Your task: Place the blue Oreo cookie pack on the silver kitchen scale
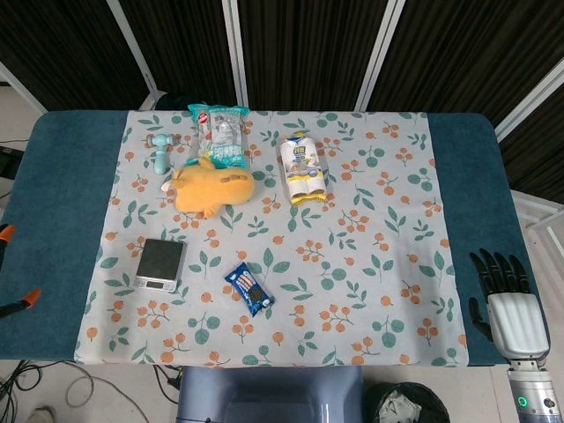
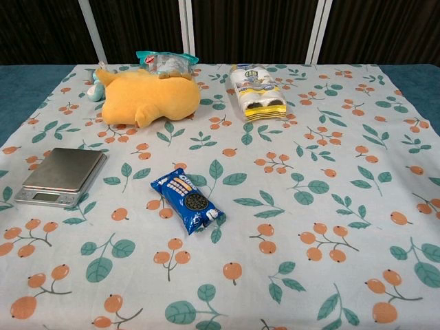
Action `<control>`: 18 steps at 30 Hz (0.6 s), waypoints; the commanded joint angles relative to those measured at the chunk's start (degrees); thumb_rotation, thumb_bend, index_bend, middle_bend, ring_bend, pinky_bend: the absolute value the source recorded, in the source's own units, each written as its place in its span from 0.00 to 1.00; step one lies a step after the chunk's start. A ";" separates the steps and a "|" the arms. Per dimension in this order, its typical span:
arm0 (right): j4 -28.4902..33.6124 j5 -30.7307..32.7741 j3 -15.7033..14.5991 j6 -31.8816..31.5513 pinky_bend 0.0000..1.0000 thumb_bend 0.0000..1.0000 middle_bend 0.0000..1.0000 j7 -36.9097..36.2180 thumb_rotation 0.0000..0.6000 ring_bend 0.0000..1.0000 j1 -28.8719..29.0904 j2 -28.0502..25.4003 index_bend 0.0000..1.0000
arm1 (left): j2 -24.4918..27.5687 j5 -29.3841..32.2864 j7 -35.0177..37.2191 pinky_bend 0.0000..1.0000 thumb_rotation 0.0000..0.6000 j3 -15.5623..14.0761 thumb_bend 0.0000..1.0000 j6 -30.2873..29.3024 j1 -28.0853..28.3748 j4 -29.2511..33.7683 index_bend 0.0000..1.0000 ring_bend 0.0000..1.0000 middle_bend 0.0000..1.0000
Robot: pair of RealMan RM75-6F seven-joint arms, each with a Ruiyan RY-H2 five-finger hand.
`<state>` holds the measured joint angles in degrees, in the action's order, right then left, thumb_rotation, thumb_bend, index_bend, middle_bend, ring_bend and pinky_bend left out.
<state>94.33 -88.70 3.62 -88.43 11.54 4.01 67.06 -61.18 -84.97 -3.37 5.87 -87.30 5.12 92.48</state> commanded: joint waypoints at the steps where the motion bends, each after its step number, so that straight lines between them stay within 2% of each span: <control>1: 0.20 0.04 0.06 -0.11 0.00 0.59 0.07 0.11 1.00 0.02 -0.08 -0.04 0.00 | 2.65 -7.28 -2.17 0.03 1.00 -0.28 0.09 1.53 4.15 1.22 0.04 0.00 0.05; 5: 0.32 -0.09 -0.14 0.24 0.00 0.59 0.07 0.49 1.00 0.02 0.01 0.18 0.00 | 5.85 -12.50 0.05 0.03 1.00 0.92 0.09 8.30 11.26 4.61 0.06 0.00 0.05; 9: 0.54 0.32 -0.37 1.10 0.00 0.59 0.07 0.51 1.00 0.02 0.15 0.39 0.00 | 6.92 -13.83 -0.97 0.03 1.00 2.69 0.09 15.43 17.54 7.41 0.07 0.00 0.05; 15: 0.45 0.46 -0.52 1.62 0.00 0.59 0.07 1.39 1.00 0.02 0.28 0.81 0.00 | 5.59 -11.64 -5.72 0.05 1.00 3.39 0.09 27.27 24.56 10.66 0.09 0.00 0.06; 18: 0.36 0.73 -0.49 1.82 0.00 0.59 0.07 1.71 1.00 0.02 0.31 1.01 0.00 | 3.20 -9.16 -8.29 0.07 1.00 3.56 0.09 32.83 27.67 11.62 0.11 0.00 0.08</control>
<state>94.70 -87.99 3.13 -86.63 13.23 4.31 68.06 -56.06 -96.33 -8.72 8.88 -59.38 29.12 102.32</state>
